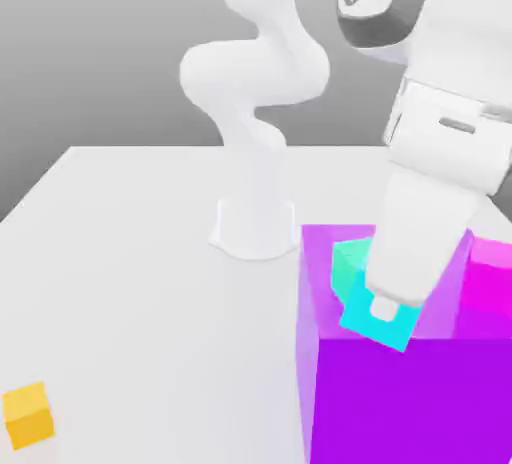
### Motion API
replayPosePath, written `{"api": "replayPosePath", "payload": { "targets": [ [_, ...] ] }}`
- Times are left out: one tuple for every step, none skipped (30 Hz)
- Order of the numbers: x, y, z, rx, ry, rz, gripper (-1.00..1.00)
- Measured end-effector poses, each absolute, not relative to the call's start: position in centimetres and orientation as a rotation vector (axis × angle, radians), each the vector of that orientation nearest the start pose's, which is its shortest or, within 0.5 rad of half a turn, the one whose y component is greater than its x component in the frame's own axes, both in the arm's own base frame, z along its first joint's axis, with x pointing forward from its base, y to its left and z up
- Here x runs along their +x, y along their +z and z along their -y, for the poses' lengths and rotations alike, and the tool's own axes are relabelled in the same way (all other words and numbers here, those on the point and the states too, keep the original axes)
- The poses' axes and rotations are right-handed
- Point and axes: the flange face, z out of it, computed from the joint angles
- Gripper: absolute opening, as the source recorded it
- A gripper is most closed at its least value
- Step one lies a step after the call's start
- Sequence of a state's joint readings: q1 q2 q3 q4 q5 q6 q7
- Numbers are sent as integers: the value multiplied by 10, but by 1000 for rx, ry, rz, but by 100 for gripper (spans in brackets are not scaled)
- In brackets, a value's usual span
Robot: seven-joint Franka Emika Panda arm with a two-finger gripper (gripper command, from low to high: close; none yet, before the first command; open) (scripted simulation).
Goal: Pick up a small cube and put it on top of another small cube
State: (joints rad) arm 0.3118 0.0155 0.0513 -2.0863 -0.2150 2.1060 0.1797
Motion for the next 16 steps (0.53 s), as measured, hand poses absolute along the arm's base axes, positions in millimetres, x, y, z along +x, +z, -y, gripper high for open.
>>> {"api": "replayPosePath", "payload": {
  "targets": [
    [508, 425, -199, -3259, -82, 415, -100],
    [498, 430, -211, -3235, -72, 343, -100],
    [491, 435, -215, -3211, -56, 250, -100],
    [488, 440, -212, -3183, -38, 135, -100],
    [480, 447, -220, -3160, -21, 64, -100],
    [471, 458, -231, -3148, -8, 30, -100],
    [468, 455, -234, -3143, -2, 5, -100],
    [468, 444, -235, -3140, 2, -10, -100],
    [467, 430, -235, -3138, 4, -19, -100],
    [466, 415, -235, -3137, 5, -23, 100],
    [466, 415, -235, -3137, 5, -23, 100],
    [466, 415, -235, -3137, 5, -23, 100],
    [466, 415, -235, -3137, 5, -23, 100],
    [466, 415, -235, -3137, 5, -23, 100],
    [466, 415, -235, -3137, 5, -23, 100],
    [466, 407, -235, -3139, 2, -25, 100]
  ]
}}
